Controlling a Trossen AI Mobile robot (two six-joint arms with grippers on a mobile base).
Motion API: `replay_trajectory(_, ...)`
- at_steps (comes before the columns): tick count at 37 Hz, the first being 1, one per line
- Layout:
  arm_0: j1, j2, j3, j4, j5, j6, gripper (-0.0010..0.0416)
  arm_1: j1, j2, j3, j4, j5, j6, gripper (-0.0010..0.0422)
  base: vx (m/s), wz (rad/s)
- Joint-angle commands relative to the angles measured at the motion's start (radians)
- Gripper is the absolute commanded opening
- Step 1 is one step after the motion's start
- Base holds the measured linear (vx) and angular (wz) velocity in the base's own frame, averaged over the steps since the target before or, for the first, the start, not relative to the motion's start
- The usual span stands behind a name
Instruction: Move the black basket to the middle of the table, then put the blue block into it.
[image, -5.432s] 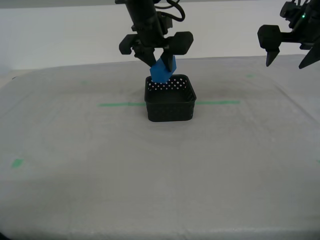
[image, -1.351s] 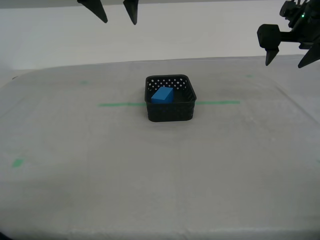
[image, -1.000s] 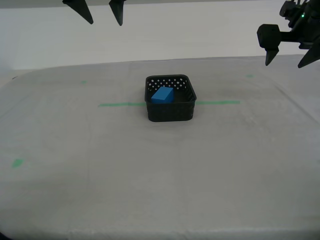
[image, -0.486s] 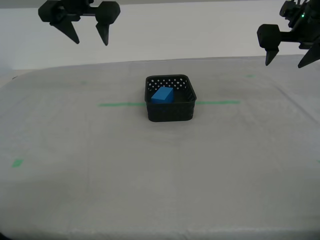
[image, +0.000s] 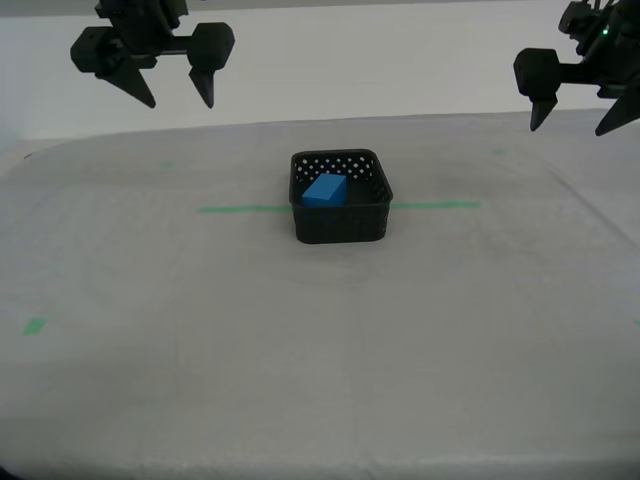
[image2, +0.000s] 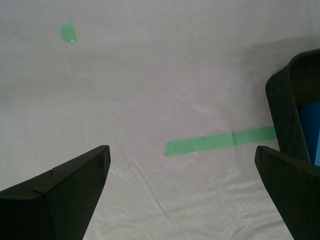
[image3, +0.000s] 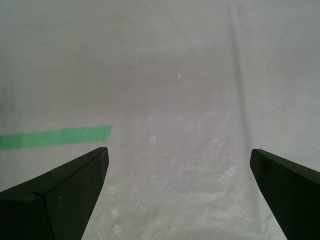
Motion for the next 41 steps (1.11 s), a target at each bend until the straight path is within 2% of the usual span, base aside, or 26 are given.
replay_trajectory(1, 0.001, 0.000, 0.001, 0.006, 0.000, 0.000, 0.0399, 0.011, -0.036, -0.052, 0.027, -0.001, -0.018, 0.0398, 0.000, 0.000)
replay_trajectory(7, 0.001, -0.001, 0.001, 0.010, 0.000, 0.000, 0.0399, 0.025, -0.051, -0.080, 0.026, -0.017, -0.021, 0.0398, 0.000, 0.000)
replay_trajectory(13, 0.001, -0.001, 0.001, 0.012, 0.000, 0.000, 0.0398, 0.037, -0.056, -0.107, 0.028, -0.017, -0.050, 0.0398, 0.000, 0.000)
replay_trajectory(41, 0.001, -0.001, 0.001, 0.014, 0.000, -0.001, 0.0398, 0.042, -0.055, -0.131, 0.047, -0.027, -0.050, 0.0398, 0.000, 0.000)
